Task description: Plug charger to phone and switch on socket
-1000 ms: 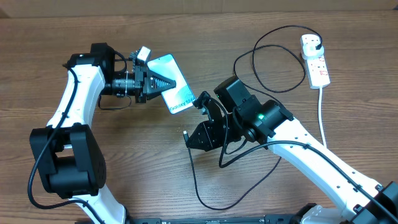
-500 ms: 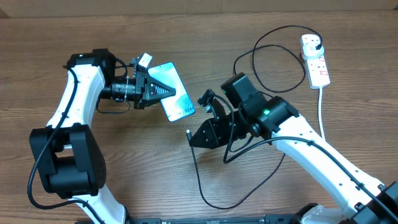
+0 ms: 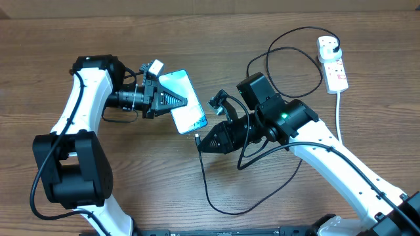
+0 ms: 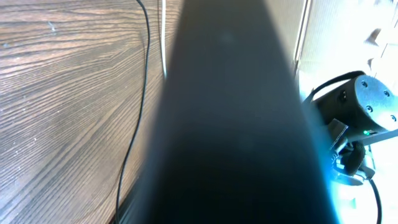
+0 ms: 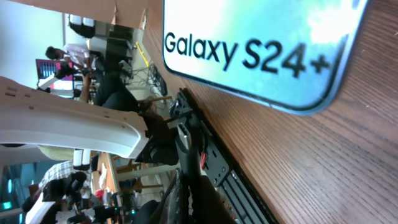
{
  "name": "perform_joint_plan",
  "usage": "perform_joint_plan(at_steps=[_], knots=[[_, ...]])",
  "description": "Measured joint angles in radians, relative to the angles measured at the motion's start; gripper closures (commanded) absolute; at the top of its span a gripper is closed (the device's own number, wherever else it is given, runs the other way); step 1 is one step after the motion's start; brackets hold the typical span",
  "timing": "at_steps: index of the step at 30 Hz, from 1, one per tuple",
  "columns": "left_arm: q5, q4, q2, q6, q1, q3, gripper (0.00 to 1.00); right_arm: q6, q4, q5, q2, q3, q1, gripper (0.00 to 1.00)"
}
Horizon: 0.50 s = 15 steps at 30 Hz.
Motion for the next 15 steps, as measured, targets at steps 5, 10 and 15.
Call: perform_joint_plan(at_steps=[5,10,15], knots=[[0.007,-0.001,0.000,0.014,-0.004,0.000,0.96,0.000,-0.007,-0.005,0.000,0.000,0.000,0.96],[0.023,-0.003,0.000,0.018,-0.004,0.000,0.96,0.000,-0.044,0.022,0.000,0.001,0.000,0.96],[0.039,-0.003,0.000,0.018,-0.004,0.000,0.96,0.012,-0.026,0.033,0.000,0.001,0.000,0.96]])
